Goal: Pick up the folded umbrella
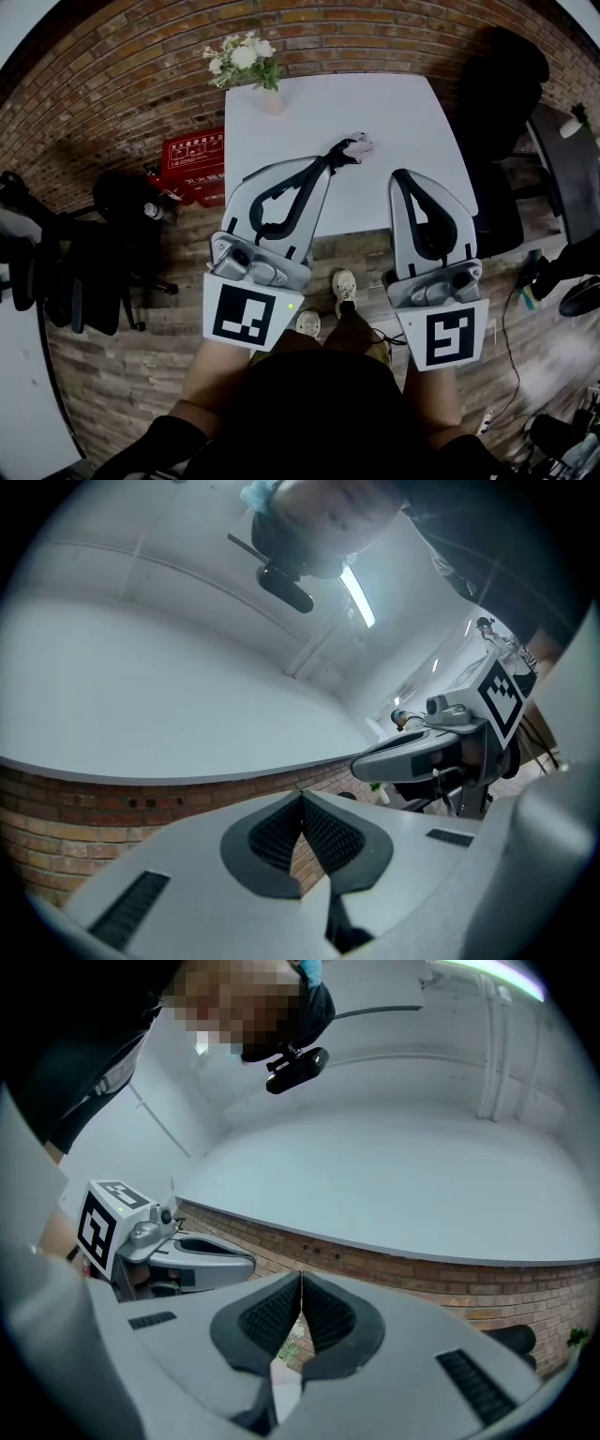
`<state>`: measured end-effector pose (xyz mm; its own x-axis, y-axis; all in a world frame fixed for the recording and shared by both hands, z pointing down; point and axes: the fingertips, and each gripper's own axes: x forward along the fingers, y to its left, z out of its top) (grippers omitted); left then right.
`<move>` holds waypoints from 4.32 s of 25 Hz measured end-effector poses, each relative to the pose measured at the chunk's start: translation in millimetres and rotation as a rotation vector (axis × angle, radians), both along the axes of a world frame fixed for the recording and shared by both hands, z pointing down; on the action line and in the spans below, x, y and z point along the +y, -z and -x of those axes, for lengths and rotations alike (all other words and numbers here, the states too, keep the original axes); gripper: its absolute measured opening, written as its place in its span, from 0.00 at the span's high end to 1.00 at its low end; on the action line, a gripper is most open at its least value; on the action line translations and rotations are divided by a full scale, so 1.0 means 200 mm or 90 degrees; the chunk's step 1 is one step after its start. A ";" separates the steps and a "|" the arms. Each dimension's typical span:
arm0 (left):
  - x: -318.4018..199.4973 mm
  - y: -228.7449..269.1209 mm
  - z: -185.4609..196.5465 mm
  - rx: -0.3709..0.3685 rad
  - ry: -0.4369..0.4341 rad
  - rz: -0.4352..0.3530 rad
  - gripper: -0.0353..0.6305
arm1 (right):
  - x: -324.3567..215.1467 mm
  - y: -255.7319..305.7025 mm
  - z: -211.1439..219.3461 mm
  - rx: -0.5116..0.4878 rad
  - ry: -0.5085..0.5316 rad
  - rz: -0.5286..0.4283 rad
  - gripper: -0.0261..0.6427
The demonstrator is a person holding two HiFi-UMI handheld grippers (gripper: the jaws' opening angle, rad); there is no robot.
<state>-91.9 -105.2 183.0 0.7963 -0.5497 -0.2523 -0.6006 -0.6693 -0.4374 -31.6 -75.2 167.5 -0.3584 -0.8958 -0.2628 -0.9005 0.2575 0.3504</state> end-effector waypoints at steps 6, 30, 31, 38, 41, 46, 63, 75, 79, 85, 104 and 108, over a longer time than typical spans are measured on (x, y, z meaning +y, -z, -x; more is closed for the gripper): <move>-0.13 -0.03 -0.09 -0.019 0.023 0.004 0.93 | -0.17 -0.04 -0.07 0.001 0.043 0.017 0.92; -0.59 -0.14 -0.34 -0.076 0.165 0.046 0.93 | -0.69 -0.12 -0.25 -0.018 0.231 0.018 0.92; -0.59 -0.13 -0.34 -0.077 0.169 0.043 0.93 | -0.69 -0.12 -0.25 -0.019 0.236 0.016 0.92; -0.61 -0.14 -0.40 -0.091 0.194 0.037 0.93 | -0.70 -0.11 -0.31 -0.022 0.263 0.006 0.92; -0.60 -0.12 -0.42 -0.099 0.201 0.029 0.93 | -0.69 -0.09 -0.34 -0.029 0.265 -0.001 0.92; -0.60 -0.13 -0.47 -0.123 0.208 0.027 0.93 | -0.68 -0.08 -0.38 -0.034 0.272 -0.006 0.92; -0.78 -0.55 -0.49 -0.296 0.184 0.181 0.93 | -0.80 -0.15 -0.39 -0.039 0.269 0.018 0.92; -0.95 -0.88 -0.38 -0.413 0.198 0.286 0.92 | -0.92 -0.23 -0.34 -0.048 0.262 0.050 0.92; -0.97 -1.02 -0.38 -0.442 0.171 0.346 0.81 | -0.97 -0.27 -0.33 -0.053 0.257 0.066 0.92; -0.97 -1.19 -0.43 -0.477 0.107 0.426 0.60 | -1.03 -0.32 -0.34 -0.062 0.249 0.082 0.92; -0.94 -1.70 -0.39 -0.578 0.007 0.621 0.36 | -1.17 -0.45 -0.32 -0.088 0.228 0.118 0.92; -0.93 -1.79 -0.37 -0.609 -0.004 0.641 0.36 | -1.19 -0.47 -0.32 -0.084 0.213 0.122 0.92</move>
